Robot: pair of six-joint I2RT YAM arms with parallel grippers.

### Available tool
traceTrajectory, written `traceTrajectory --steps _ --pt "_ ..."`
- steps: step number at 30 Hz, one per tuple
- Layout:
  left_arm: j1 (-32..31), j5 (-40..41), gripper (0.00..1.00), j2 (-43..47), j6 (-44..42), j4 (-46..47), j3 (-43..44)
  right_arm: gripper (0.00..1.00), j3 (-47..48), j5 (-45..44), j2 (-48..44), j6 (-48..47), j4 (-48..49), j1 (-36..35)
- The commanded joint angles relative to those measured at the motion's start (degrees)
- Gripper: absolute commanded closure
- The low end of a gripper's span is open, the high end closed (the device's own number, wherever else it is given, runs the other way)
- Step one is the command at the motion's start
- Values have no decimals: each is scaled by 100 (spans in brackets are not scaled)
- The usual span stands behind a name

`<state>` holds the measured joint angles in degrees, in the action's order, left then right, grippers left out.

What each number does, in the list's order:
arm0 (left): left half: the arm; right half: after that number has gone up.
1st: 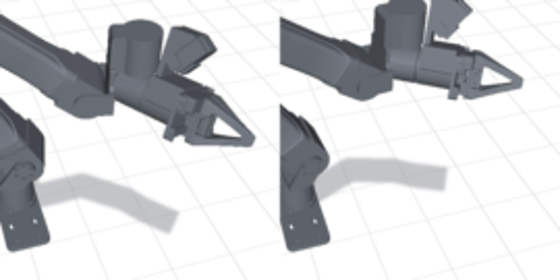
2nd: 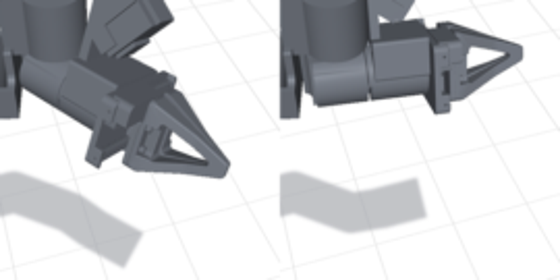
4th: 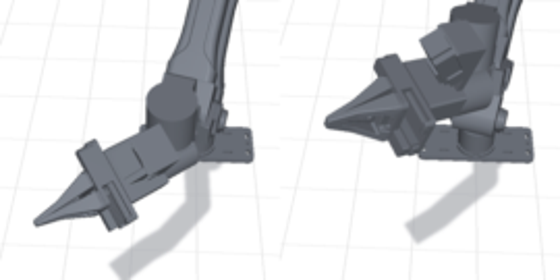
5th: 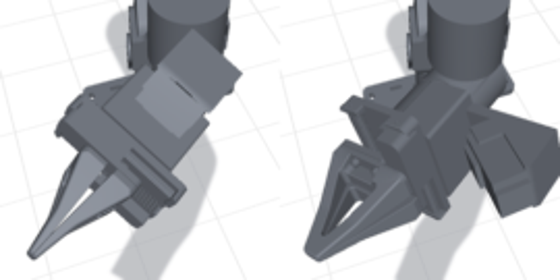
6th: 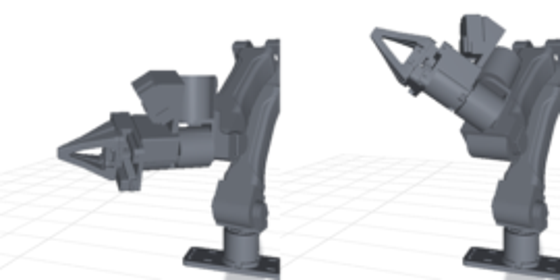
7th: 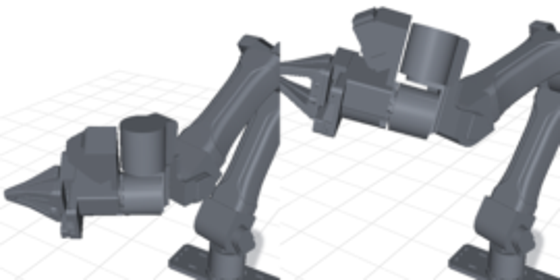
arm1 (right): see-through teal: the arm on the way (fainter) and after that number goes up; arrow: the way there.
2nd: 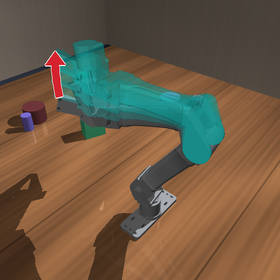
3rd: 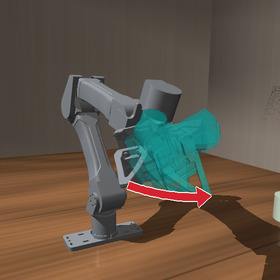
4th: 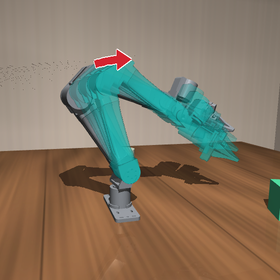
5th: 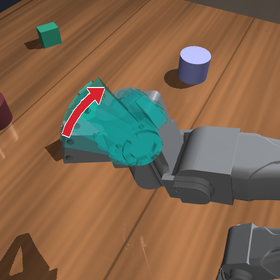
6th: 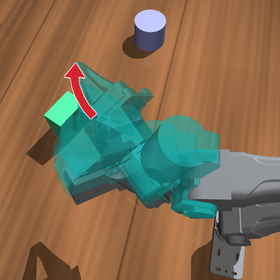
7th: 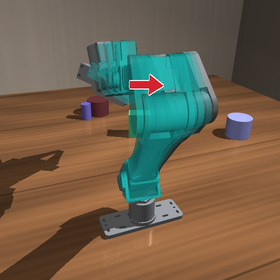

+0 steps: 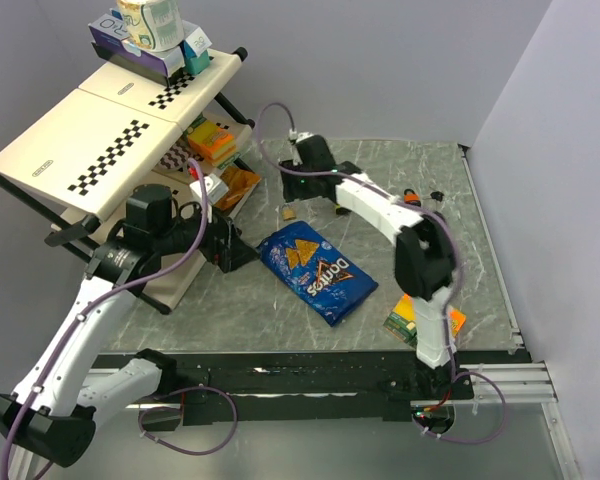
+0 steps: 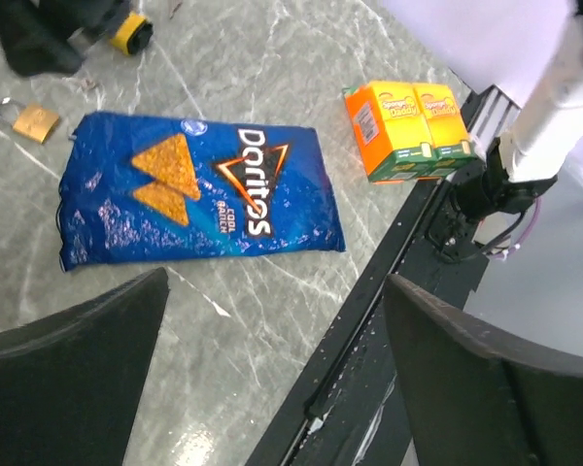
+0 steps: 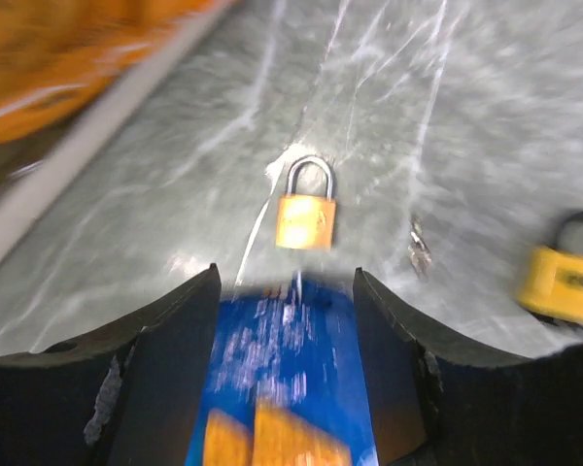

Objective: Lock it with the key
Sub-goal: Place the lock at the center of the board, then reset both arms

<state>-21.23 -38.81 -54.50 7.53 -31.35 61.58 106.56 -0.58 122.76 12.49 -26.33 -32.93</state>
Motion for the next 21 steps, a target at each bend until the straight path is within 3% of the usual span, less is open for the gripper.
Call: traceTrajectory --steps 1,7,10,14,18,21 --pt "5 -285 1 -262 -182 -178 600 35 -662 382 -1970 -475 523 295" --pt "-3 -443 4 -789 -243 -3 1022 33 -1514 927 -3606 -818 155 857" --pt "-73 -391 4 -1105 -313 50 1233 22 -1848 1182 -4345 -994 -12 1034" --pt "-232 30 4 -1519 -296 59 1628 0 -2350 1306 -5147 -1205 -118 1095" --pt "-442 197 4 -1792 -436 234 1708 0 -2780 1472 -5674 -1188 -347 1201" --pt "-794 873 4 -1994 -349 331 1612 0 -3500 1789 -6079 -1091 -286 1359"
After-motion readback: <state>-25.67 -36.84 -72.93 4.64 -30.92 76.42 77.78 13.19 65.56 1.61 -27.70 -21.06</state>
